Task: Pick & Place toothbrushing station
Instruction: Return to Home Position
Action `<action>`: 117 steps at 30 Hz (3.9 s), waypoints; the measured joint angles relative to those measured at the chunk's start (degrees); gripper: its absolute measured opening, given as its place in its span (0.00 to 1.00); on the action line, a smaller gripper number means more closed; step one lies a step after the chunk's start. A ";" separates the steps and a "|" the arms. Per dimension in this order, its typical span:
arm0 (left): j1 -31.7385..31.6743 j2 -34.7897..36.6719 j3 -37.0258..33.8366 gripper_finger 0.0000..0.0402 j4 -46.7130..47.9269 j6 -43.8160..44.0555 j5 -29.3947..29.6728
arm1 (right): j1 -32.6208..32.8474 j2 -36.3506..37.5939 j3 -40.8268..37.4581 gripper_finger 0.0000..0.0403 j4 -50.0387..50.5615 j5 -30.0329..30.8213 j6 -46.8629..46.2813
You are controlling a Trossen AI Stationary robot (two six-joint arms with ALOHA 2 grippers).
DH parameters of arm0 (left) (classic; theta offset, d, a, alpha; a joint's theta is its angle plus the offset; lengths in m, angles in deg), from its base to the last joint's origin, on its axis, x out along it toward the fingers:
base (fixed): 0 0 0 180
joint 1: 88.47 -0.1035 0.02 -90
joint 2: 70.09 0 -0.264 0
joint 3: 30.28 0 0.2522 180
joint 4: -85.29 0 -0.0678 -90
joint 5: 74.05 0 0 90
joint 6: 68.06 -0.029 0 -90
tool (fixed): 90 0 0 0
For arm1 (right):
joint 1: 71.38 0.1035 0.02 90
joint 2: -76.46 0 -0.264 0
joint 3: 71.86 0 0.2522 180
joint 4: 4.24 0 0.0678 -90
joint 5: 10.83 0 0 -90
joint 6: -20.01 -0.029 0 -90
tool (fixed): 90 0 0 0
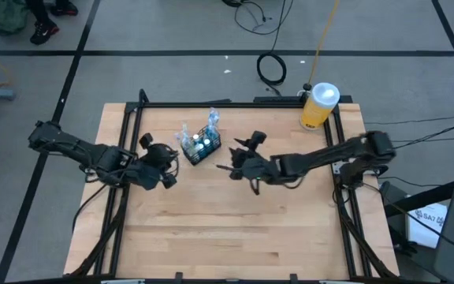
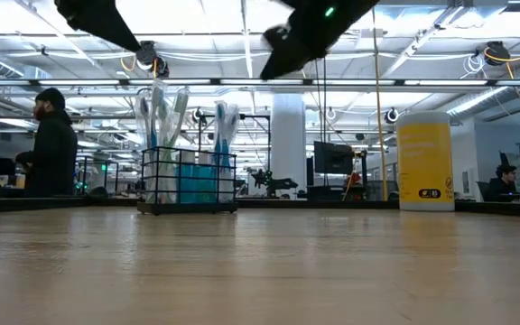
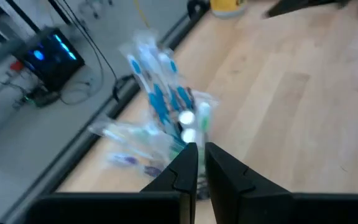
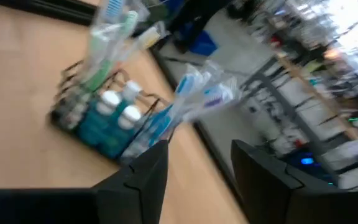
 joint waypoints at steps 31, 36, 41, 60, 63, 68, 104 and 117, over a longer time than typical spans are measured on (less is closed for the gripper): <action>4.11 29.50 -11.50 0.09 -20.88 -47.20 -34.69 | 11.82 59.87 -36.67 0.01 -3.30 -49.21 -2.72; 4.11 34.98 -18.02 0.09 -25.05 -48.99 -34.42 | 11.81 70.82 -43.39 0.02 -4.83 -49.89 -2.70; 4.11 42.37 -23.70 0.09 -28.60 -48.95 -34.38 | 11.79 81.98 -48.81 0.02 -5.37 -49.90 -3.45; 3.93 58.83 -38.69 0.09 -33.90 -49.64 -30.35 | 11.79 94.42 -66.42 0.02 -16.51 -52.94 -3.63; 3.95 58.83 -42.19 0.09 -39.33 -50.80 -31.92 | 11.79 94.65 -69.47 0.02 -20.22 -52.88 -3.80; 3.86 58.80 -49.68 0.09 -48.42 -51.21 -32.26 | 11.77 93.60 -69.59 0.01 -19.26 -53.02 -7.82; -0.74 53.85 -53.99 0.09 -50.63 -38.38 -32.87 | 11.75 93.38 -69.81 0.01 -4.74 -52.70 -14.53; -0.74 53.86 -54.03 0.09 -50.82 -38.77 -32.85 | 11.75 93.38 -69.85 0.01 -4.38 -52.70 -13.66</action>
